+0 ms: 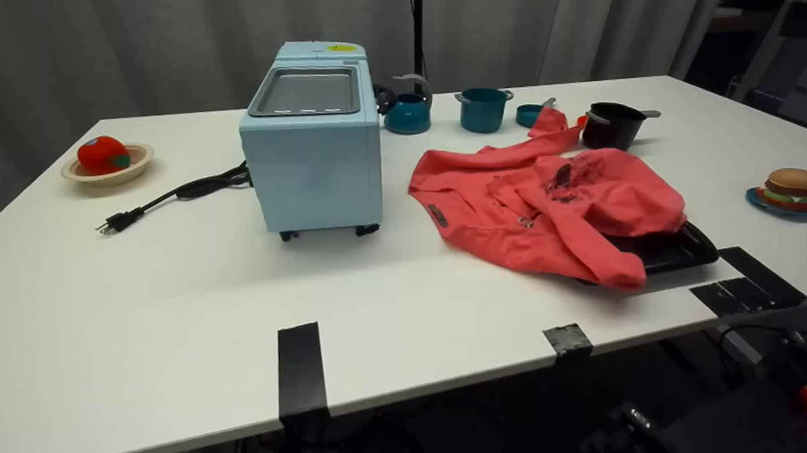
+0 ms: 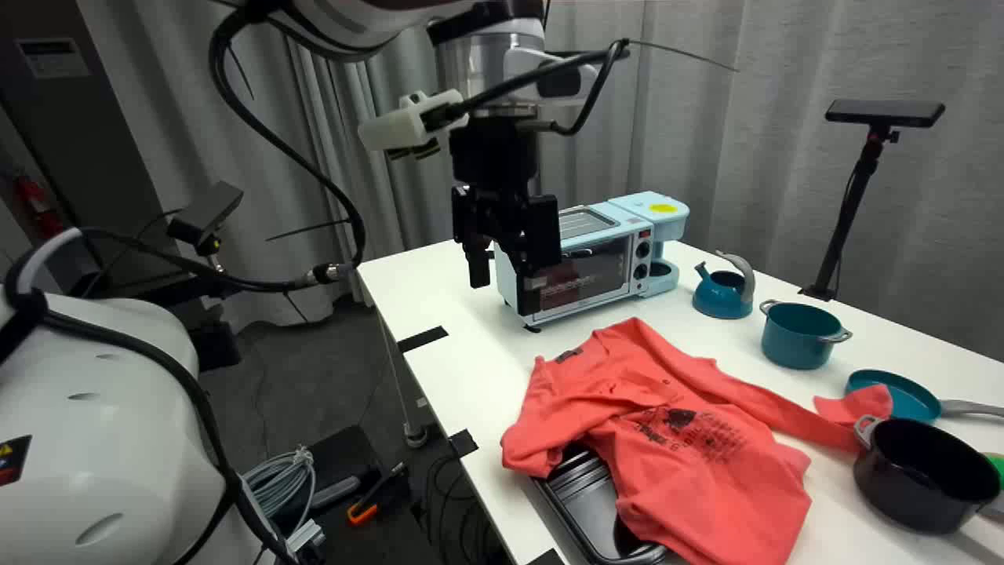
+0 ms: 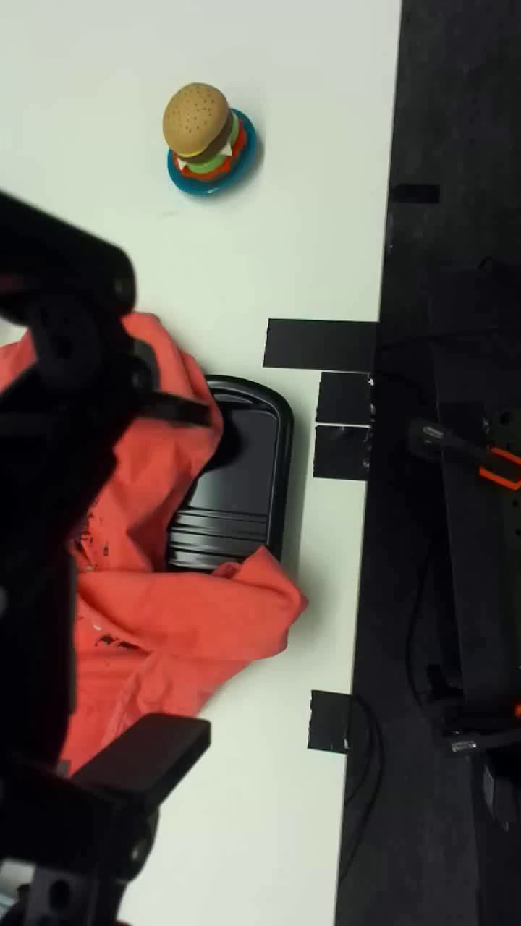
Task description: Fold the sweatshirt on the table
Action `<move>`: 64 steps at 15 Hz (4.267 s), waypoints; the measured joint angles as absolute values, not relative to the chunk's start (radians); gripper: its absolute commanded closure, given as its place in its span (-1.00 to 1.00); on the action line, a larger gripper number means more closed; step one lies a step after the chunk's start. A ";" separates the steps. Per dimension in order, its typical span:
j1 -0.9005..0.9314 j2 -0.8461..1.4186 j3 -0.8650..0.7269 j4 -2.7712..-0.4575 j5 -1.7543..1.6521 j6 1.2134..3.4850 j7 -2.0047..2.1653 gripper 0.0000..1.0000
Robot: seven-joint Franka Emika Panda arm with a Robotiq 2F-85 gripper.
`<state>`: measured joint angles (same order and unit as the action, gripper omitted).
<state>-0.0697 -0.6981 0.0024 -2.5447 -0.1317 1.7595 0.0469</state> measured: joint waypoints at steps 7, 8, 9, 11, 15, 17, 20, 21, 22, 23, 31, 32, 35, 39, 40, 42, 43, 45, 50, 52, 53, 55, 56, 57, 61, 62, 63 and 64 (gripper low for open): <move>-0.070 -0.695 0.002 -2.545 -0.132 1.760 0.047 -1.00; -0.070 -0.695 0.002 -2.545 -0.132 1.760 0.047 -1.00; -0.070 -0.695 0.002 -2.545 -0.132 1.760 0.047 -1.00; -0.070 -0.694 0.002 -2.545 -0.131 1.761 0.047 -1.00; -0.064 -0.653 0.002 -2.544 -0.118 1.841 0.042 -1.00; -0.055 -0.600 0.002 -2.544 -0.101 1.908 0.028 -1.00; -0.033 -0.494 0.002 -2.544 -0.081 2.022 0.003 -1.00; -0.024 -0.457 0.002 -2.544 -0.072 2.053 -0.002 -1.00; -0.014 -0.420 0.002 -2.544 -0.067 2.080 -0.005 -1.00; -0.005 -0.384 0.003 -2.544 -0.064 2.102 -0.005 -1.00; 0.012 -0.215 0.007 -2.519 -0.063 2.143 -0.003 -1.00; 0.012 -0.215 0.007 -2.517 -0.063 2.143 -0.003 -1.00; 0.012 -0.209 0.007 -2.517 -0.065 2.145 -0.003 -1.00; 0.012 -0.139 0.009 -2.532 -0.069 2.222 -0.004 -1.00; 0.012 -0.114 0.010 -2.537 -0.071 2.249 -0.005 -1.00; 0.012 -0.062 0.012 -2.542 -0.071 2.303 -0.008 -1.00; 0.012 -0.035 0.013 -2.543 -0.071 2.327 -0.012 -1.00; 0.012 0.015 0.015 -2.542 -0.071 2.364 -0.027 -1.00; 0.015 0.113 0.031 -2.541 -0.069 2.385 -0.077 -0.99; 0.015 0.145 0.039 -2.541 -0.069 2.385 -0.087 -0.49; 0.015 0.158 0.042 -2.540 -0.069 2.385 -0.090 -0.42; 0.015 0.178 0.043 -2.537 -0.069 2.385 -0.094 -0.09; 0.015 0.184 0.043 -2.534 -0.069 2.385 -0.095 0.05; 0.015 0.188 0.043 -2.530 -0.069 2.385 -0.095 0.21; 0.015 0.188 0.044 -2.513 -0.065 2.384 -0.097 0.78; 0.015 0.185 0.048 -2.512 -0.060 2.383 -0.100 0.94; 0.015 0.182 0.051 -2.510 -0.058 2.383 -0.100 0.99; 0.015 0.178 0.052 -2.506 -0.058 2.383 -0.100 1.00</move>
